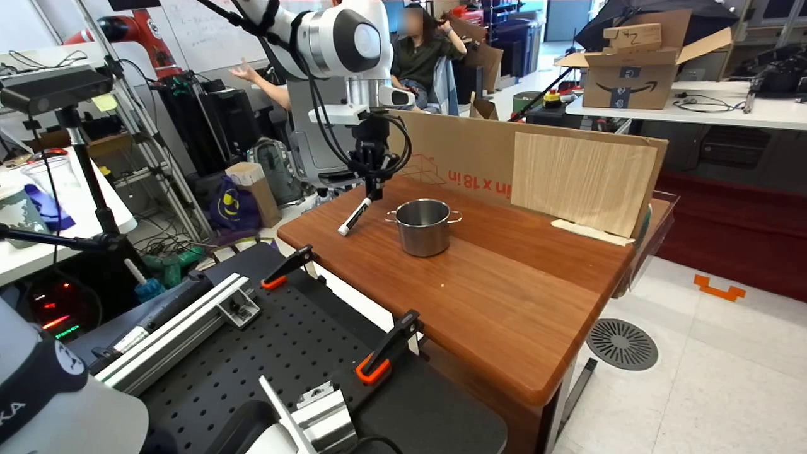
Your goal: Put the marker on the desk
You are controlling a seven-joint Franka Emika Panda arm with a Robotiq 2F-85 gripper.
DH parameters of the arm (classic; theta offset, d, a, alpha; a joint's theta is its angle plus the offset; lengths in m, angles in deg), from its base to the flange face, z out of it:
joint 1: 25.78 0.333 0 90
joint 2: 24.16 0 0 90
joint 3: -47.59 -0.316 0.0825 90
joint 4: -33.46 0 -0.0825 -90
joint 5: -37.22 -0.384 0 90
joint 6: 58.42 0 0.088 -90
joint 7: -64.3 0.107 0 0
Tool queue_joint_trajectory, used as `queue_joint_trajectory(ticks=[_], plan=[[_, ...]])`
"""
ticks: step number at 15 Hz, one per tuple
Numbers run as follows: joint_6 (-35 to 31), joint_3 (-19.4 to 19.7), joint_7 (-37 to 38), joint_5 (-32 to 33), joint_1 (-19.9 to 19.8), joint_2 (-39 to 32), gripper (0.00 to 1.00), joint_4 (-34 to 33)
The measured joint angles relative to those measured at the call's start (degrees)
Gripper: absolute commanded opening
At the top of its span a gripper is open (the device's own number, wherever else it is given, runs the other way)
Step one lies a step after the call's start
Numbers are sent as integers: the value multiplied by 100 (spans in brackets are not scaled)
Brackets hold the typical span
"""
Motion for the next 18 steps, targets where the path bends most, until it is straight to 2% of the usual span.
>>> queue_joint_trajectory(ticks=[5,7,14,15,18], plan=[[0,8,0,137,72,-493,5,-507],[0,22,0,151,89,-650,45,-677],[1,88,0,236,102,-909,95,-1026],[1,94,0,238,103,-917,99,-1046],[1,108,0,241,103,-918,100,-1068]])
